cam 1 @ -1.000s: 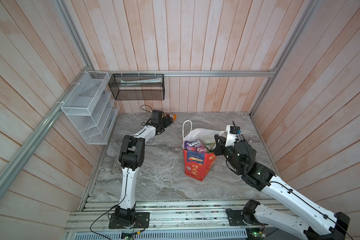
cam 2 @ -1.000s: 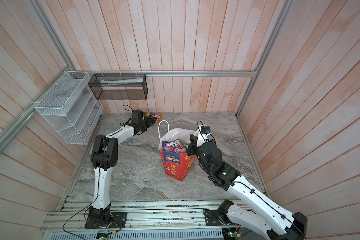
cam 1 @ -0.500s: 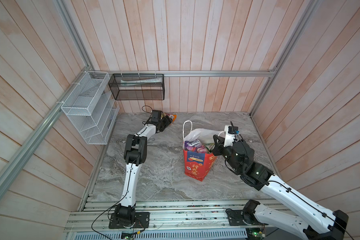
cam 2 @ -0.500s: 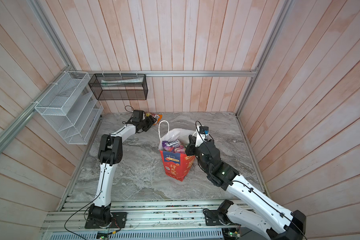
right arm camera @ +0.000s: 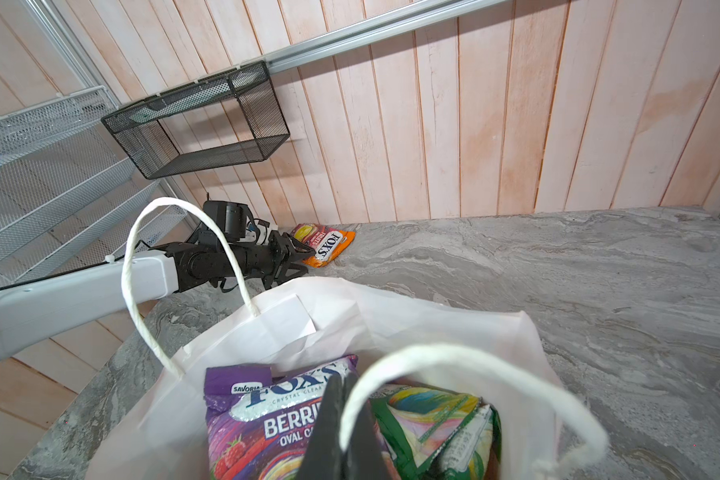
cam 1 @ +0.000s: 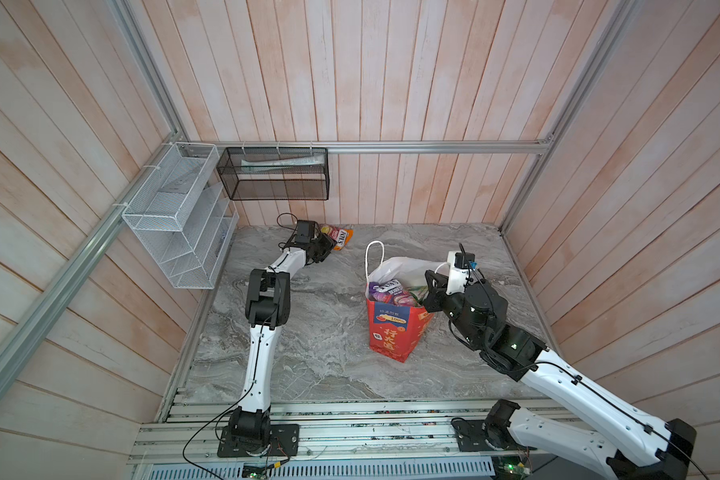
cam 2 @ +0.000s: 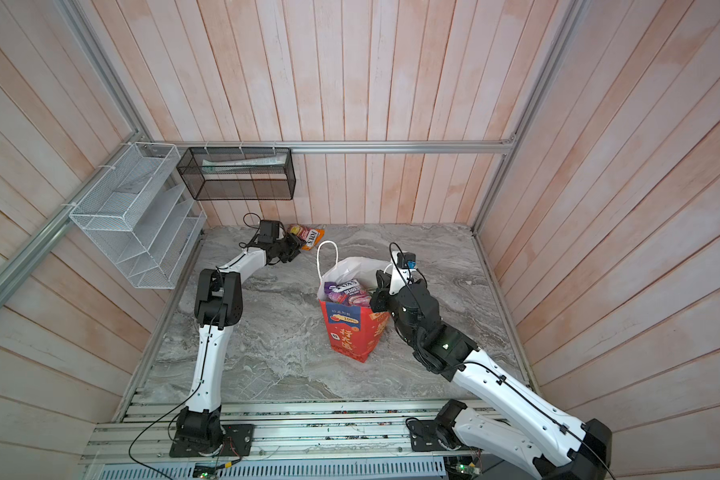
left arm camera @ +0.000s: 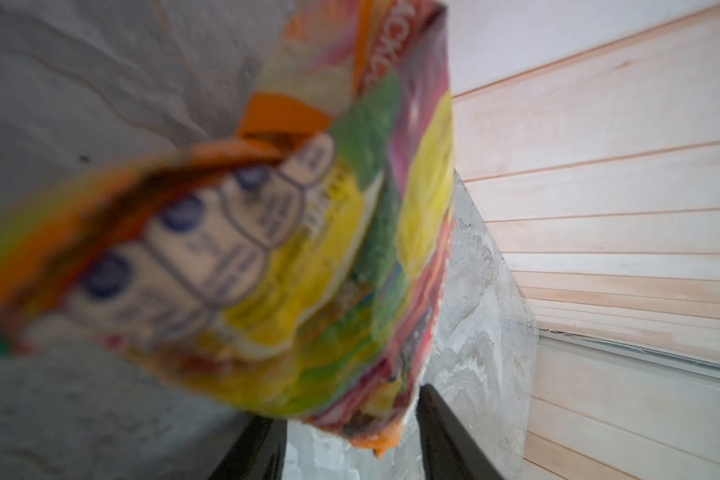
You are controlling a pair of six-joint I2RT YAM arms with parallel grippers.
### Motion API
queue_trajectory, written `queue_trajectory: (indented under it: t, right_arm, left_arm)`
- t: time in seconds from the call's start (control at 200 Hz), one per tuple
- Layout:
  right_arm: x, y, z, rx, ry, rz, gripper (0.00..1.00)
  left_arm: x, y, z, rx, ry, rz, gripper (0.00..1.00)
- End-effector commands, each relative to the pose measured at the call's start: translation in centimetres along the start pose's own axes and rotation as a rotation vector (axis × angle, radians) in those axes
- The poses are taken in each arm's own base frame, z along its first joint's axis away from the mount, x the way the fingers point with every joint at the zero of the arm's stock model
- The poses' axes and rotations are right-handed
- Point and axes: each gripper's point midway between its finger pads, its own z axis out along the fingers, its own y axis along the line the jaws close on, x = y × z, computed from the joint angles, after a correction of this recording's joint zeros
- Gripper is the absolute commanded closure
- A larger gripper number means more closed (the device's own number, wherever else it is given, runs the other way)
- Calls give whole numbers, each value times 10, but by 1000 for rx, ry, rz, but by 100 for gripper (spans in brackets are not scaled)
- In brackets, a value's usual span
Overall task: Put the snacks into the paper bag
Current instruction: 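Lower the open left gripper onto the orange Fruits packet, then close the left gripper on the top edge of the orange packet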
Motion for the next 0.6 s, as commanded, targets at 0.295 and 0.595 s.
queue_trajectory:
  t: [0.295,0.595]
  right_arm:
    - [-10,7,0,-13,-24,9,100]
    - [-11,8,-2,-16,-25,7,100]
  left_arm:
    - [4,33,16,-46,38,-71,58]
    - [6,33,25,41,57,-101,76]
